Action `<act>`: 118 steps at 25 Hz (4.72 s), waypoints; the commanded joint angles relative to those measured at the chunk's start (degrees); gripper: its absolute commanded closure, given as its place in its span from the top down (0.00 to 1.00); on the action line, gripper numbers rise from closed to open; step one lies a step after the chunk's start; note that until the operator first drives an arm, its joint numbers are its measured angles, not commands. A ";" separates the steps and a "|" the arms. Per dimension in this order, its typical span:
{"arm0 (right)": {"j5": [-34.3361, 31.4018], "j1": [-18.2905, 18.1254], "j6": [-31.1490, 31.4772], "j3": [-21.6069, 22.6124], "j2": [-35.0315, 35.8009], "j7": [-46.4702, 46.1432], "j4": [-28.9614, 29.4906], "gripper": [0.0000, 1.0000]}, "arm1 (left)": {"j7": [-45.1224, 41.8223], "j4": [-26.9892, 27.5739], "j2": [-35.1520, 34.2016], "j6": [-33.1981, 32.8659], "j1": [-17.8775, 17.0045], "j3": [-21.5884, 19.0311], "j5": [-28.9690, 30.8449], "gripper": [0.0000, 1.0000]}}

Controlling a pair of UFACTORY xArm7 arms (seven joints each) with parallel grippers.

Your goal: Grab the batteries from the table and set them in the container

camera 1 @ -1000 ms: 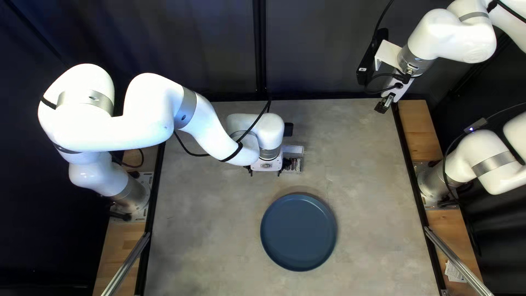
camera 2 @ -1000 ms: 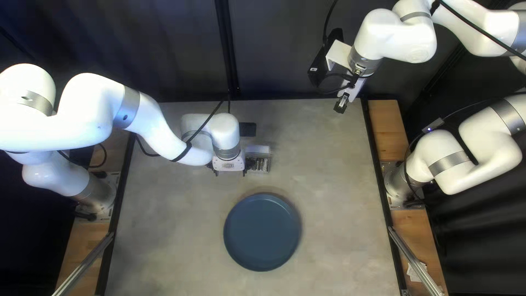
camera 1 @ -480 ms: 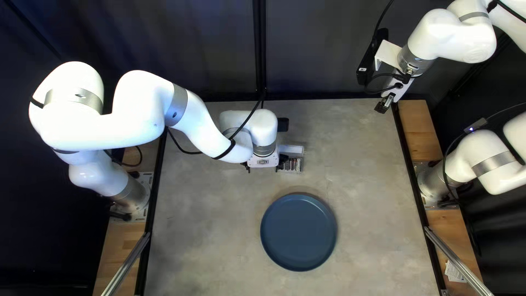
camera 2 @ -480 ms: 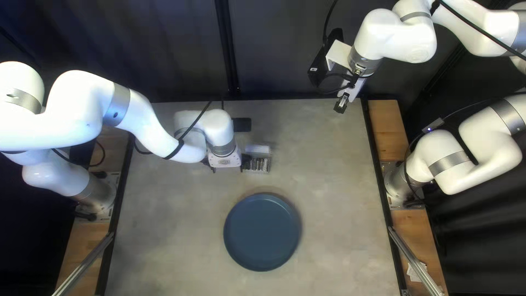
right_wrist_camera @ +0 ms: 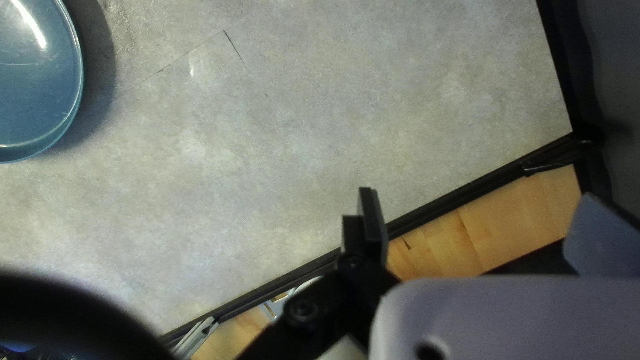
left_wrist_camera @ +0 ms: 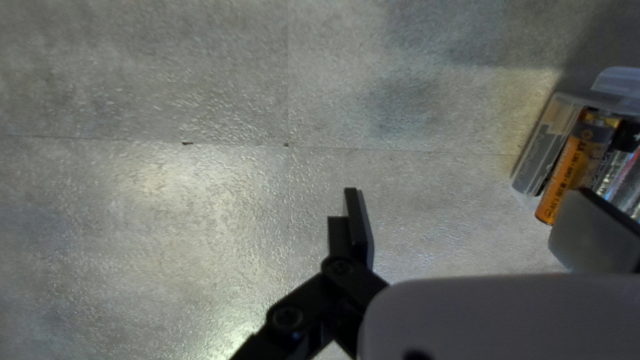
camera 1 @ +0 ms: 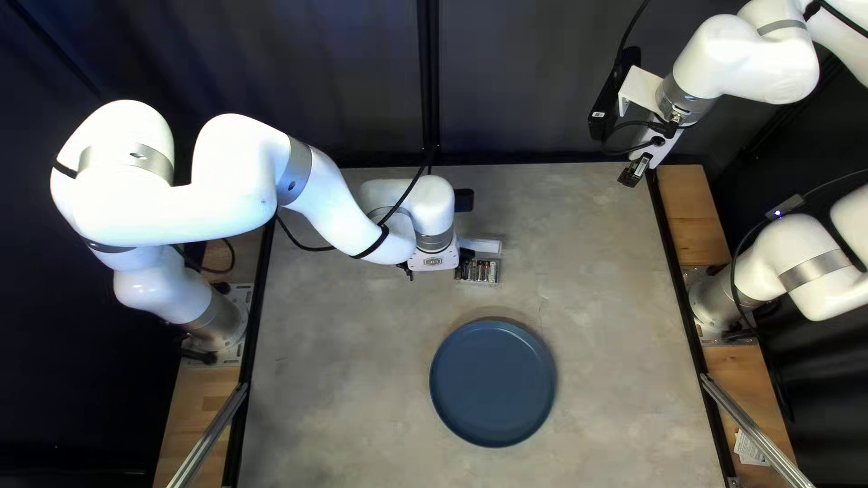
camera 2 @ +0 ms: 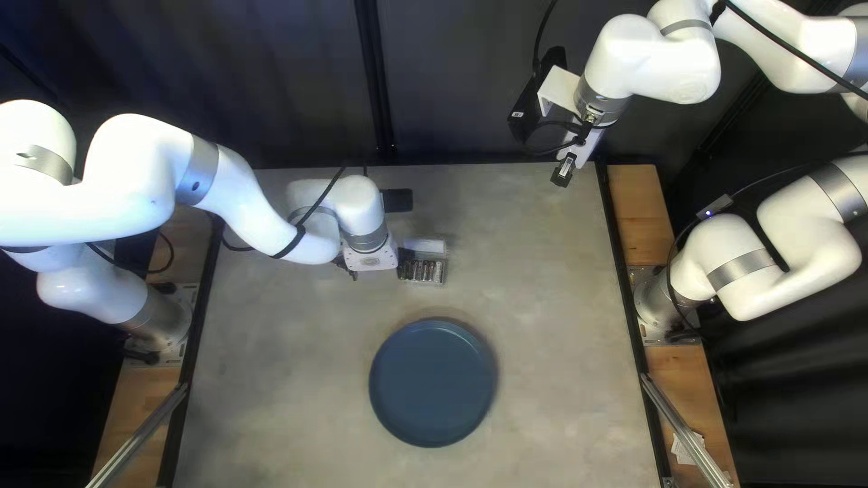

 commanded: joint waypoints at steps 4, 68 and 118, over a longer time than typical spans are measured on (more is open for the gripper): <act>0.00 0.00 0.00 0.00 0.00 0.00 0.00 1.00 | 0.54 -0.57 0.32 -1.79 0.18 0.08 0.11 1.00; 0.00 0.00 0.00 0.00 0.00 0.00 0.00 1.00 | -2.99 0.28 1.02 -1.71 -1.31 1.00 3.97 1.00; 0.00 0.00 0.00 0.00 0.00 0.00 0.00 1.00 | -11.03 -1.85 1.53 -6.08 -4.52 4.54 17.09 1.00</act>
